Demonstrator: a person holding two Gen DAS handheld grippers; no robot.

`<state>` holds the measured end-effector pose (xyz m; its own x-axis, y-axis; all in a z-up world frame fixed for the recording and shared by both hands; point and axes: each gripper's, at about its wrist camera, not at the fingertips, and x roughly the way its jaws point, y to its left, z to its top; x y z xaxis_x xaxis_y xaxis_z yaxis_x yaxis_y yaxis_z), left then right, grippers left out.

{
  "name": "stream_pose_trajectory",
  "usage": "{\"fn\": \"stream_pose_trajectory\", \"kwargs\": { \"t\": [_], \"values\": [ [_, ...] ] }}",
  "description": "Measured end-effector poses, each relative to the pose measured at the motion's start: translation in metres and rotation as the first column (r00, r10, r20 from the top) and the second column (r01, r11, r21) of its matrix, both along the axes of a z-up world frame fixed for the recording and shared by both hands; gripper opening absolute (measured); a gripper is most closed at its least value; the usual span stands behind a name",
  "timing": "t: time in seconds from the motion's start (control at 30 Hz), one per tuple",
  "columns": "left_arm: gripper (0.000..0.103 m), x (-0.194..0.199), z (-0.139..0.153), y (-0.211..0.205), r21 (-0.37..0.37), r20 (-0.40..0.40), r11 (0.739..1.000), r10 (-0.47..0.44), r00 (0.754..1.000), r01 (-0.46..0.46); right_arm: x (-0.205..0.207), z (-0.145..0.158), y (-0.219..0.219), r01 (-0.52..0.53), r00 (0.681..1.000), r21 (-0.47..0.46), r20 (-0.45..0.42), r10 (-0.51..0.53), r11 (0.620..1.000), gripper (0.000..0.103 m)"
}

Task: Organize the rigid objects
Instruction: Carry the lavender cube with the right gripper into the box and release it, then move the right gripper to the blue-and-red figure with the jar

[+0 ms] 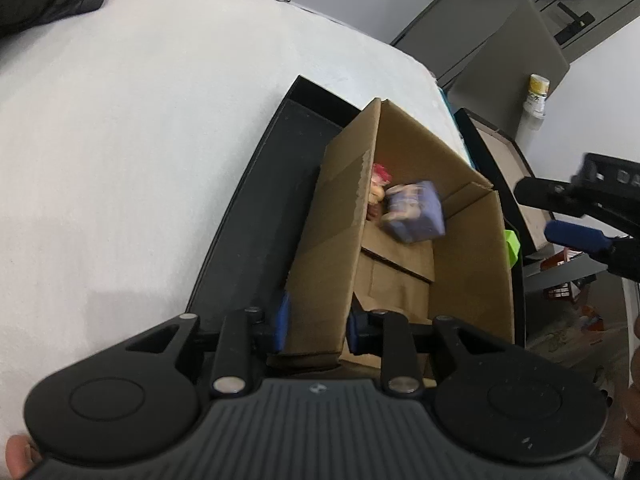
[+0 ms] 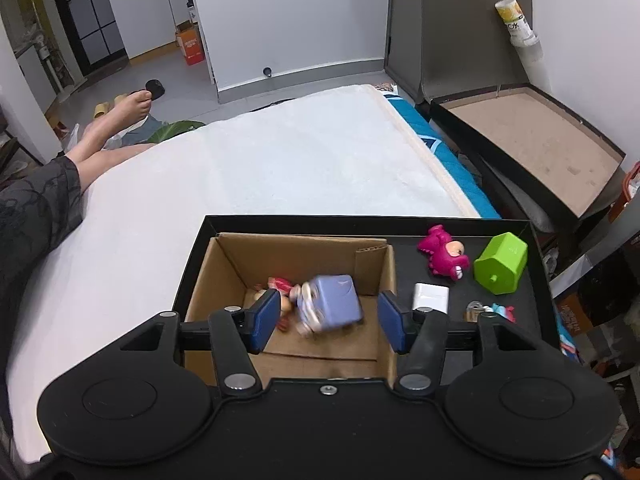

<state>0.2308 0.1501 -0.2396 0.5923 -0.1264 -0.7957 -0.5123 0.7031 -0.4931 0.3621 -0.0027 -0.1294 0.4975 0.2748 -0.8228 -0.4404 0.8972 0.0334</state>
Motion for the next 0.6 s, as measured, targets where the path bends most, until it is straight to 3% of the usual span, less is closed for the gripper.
{"fn": "stream_pose_trajectory", "kwargs": {
  "t": [0.4, 0.6],
  "values": [
    [0.027, 0.0, 0.002, -0.001, 0.003, -0.003, 1.0, 0.006, 1.0, -0.006, -0.01, 0.031, -0.04, 0.016, 1.0, 0.032, 0.011, -0.016, 0.999, 0.071],
    [0.026, 0.0, 0.002, -0.001, 0.005, -0.006, 1.0, 0.005, 1.0, -0.005, -0.013, 0.041, -0.056, 0.007, 1.0, 0.038, 0.015, -0.007, 0.999, 0.073]
  ]
}}
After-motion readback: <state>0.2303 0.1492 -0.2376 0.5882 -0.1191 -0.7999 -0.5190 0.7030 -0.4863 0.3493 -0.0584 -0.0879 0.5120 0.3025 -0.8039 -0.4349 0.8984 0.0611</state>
